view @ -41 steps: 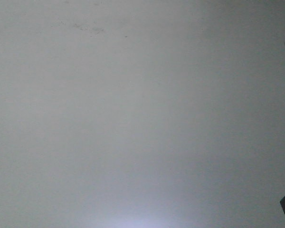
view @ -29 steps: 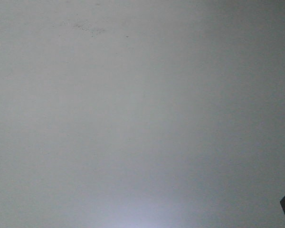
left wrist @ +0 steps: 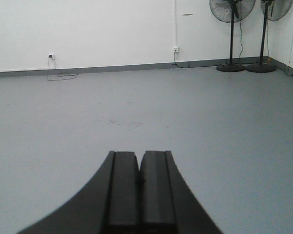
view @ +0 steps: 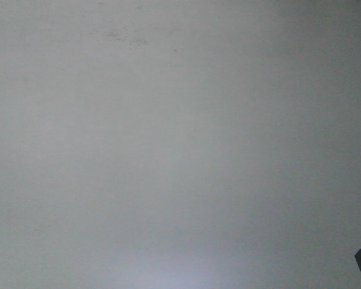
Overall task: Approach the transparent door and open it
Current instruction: 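Drive the base toward the white-framed glass sliding door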
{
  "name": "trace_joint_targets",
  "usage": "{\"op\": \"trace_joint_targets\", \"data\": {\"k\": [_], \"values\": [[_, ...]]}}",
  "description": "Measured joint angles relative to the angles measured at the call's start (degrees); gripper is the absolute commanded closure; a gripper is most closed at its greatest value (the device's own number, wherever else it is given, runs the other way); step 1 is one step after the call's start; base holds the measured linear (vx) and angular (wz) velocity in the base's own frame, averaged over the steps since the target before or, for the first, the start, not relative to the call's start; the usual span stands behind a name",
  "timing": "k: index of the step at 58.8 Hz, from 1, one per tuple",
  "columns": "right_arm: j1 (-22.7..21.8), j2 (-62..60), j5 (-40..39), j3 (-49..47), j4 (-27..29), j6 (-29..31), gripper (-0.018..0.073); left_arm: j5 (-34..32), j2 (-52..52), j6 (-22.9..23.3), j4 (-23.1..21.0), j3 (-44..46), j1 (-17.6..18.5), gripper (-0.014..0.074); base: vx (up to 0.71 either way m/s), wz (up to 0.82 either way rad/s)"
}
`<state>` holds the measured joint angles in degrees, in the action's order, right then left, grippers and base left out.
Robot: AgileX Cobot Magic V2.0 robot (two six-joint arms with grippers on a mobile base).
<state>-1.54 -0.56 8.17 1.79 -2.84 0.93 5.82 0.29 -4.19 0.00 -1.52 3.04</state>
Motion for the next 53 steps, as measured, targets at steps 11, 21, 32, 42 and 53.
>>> {"op": "trace_joint_targets", "data": {"k": [11, 21, 32, 42, 53], "values": [[0.0, 0.0, 0.0, 0.0, 0.0, 0.0, 0.0567, 0.0, 0.0, 0.0, 0.0, 0.0, 0.0, 0.0602, 0.23, 0.21], [0.0, 0.0, 0.0, 0.0, 0.0, 0.0, 0.0567, 0.0, 0.0, 0.0, 0.0, 0.0, 0.0, 0.0602, 0.31, 0.12], [0.0, 0.0, 0.0, 0.0, 0.0, 0.0, 0.0567, 0.0, 0.0, 0.0, 0.0, 0.0, 0.0, 0.0602, 0.41, 0.1], [0.0, 0.0, 0.0, 0.0, 0.0, 0.0, 0.0567, 0.0, 0.0, -0.04, 0.0, 0.0, 0.0, 0.0602, 0.47, 0.2], [0.0, 0.0, 0.0, 0.0, 0.0, 0.0, 0.0567, 0.0, 0.0, -0.04, 0.0, 0.0, 0.0, 0.0602, 0.52, 0.4]]}}
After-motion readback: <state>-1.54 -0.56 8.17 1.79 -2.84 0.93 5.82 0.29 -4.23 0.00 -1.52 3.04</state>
